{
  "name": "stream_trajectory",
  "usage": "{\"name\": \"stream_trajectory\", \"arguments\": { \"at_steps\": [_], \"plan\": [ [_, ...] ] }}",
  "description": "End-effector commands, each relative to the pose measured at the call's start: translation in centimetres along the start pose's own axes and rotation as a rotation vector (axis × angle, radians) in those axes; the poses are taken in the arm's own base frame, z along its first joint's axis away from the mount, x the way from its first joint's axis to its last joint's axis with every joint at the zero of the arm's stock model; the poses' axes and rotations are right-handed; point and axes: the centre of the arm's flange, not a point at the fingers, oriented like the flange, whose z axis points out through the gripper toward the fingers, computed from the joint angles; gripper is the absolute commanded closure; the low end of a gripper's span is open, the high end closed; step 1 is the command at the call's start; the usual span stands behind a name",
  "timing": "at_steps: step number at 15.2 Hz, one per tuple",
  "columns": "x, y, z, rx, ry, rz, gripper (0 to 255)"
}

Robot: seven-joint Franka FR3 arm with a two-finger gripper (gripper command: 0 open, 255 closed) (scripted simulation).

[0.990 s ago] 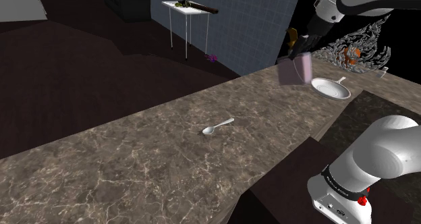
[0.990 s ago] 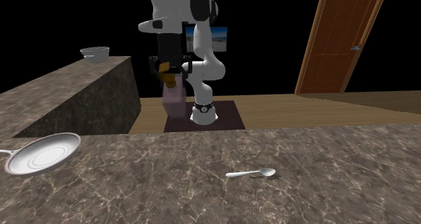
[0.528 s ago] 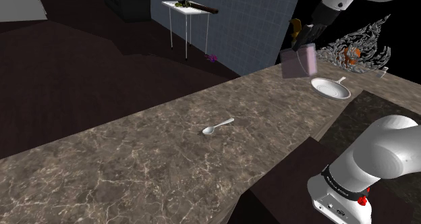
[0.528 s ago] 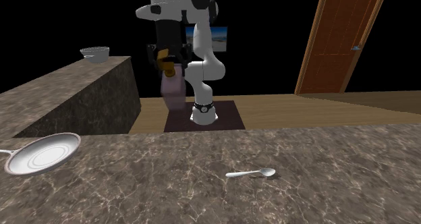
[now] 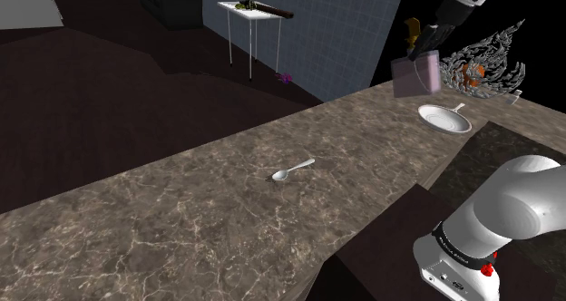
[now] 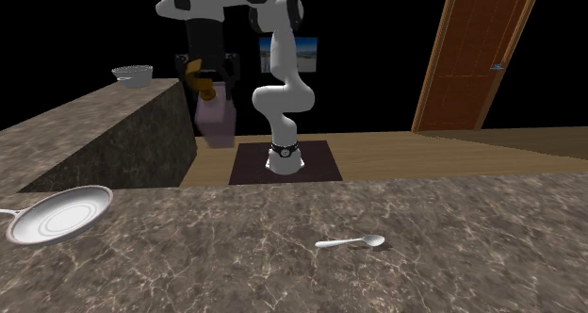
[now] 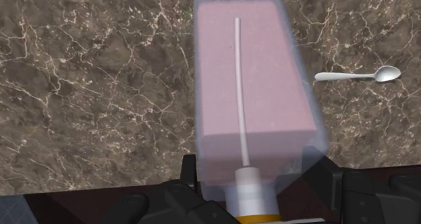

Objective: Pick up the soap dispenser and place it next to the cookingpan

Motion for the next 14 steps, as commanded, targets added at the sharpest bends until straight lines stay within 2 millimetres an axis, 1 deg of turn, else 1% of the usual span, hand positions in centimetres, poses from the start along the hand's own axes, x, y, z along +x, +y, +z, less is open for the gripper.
{"name": "stream_trajectory", "arguments": {
  "at_steps": [1, 14],
  "plan": [
    [-0.5, 2.7, 0.0, 0.0, 0.0, -0.001, 255],
    [-2.5, 19.7, -0.8, 0.0, 0.0, -0.001, 255]
  ]
}}
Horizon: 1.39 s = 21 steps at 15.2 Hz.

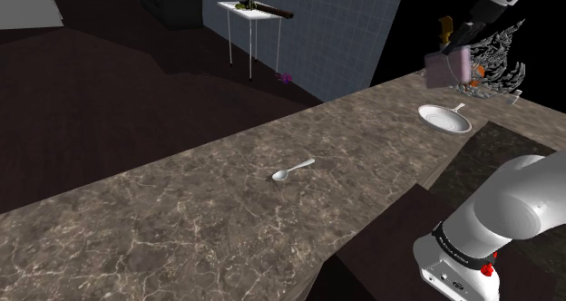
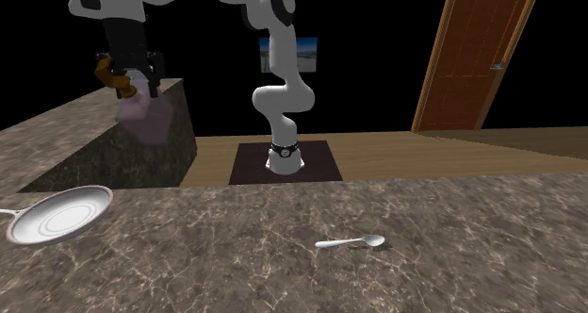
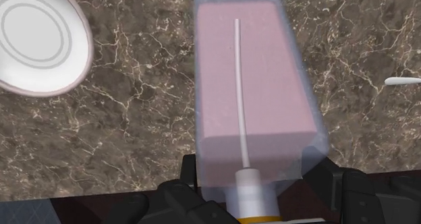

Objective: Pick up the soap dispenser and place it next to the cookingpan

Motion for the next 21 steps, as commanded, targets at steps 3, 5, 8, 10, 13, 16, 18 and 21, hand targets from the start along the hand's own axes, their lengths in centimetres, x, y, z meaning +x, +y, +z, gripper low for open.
{"name": "stream_trajectory", "arguments": {
  "at_steps": [3, 5, 8, 10, 13, 16, 18, 21],
  "plan": [
    [-0.7, 5.3, -0.1, -0.001, 0.0, -0.002, 255],
    [-1.0, 7.9, -0.2, -0.001, 0.0, -0.002, 255],
    [-1.5, 12.2, -0.4, -0.001, 0.0, -0.002, 255],
    [-1.7, 12.2, 0.6, -0.001, 0.0, -0.002, 255],
    [-2.1, 12.2, 2.1, -0.001, 0.0, -0.002, 255],
    [-2.5, 12.3, 3.7, -0.001, 0.0, -0.002, 255],
    [-2.8, 12.3, 4.7, -0.001, 0.0, -0.002, 255],
    [-3.2, 12.3, 6.2, -0.001, 0.0, -0.002, 255]
  ]
}}
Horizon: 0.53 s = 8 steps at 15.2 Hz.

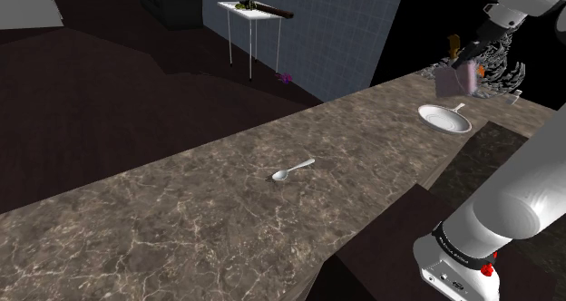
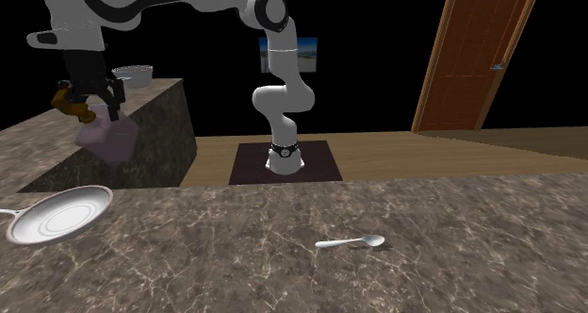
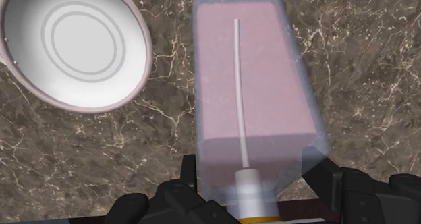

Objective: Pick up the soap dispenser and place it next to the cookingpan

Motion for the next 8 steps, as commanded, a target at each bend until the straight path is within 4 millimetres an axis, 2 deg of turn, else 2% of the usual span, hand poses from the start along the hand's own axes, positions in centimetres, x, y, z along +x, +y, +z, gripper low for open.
{"name": "stream_trajectory", "arguments": {
  "at_steps": [1, 8],
  "plan": [
    [-0.3, -0.2, 1.1, -0.001, 0.001, 0.0, 255],
    [-1.3, -0.1, 4.6, -0.001, 0.001, 0.0, 255]
  ]
}}
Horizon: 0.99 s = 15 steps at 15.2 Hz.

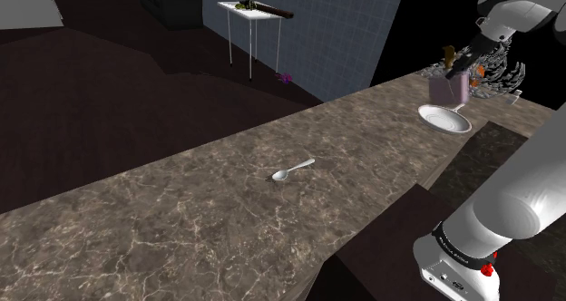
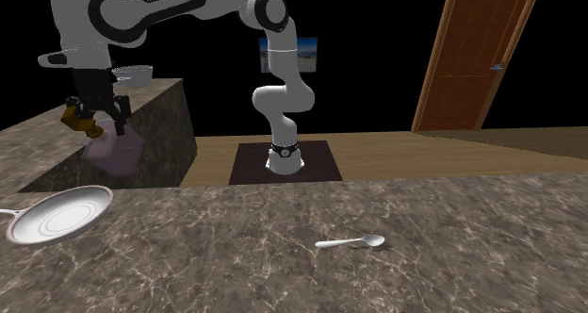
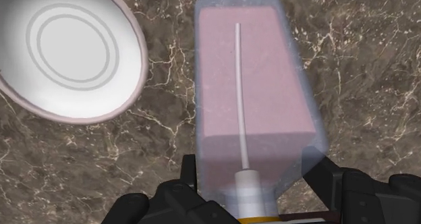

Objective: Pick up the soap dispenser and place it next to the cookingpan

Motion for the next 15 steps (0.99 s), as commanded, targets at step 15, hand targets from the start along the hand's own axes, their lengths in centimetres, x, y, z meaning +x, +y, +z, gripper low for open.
{"name": "stream_trajectory", "arguments": {
  "at_steps": [15],
  "plan": [
    [-2.2, 0.0, 8.2, -0.001, 0.001, 0.0, 255]
  ]
}}
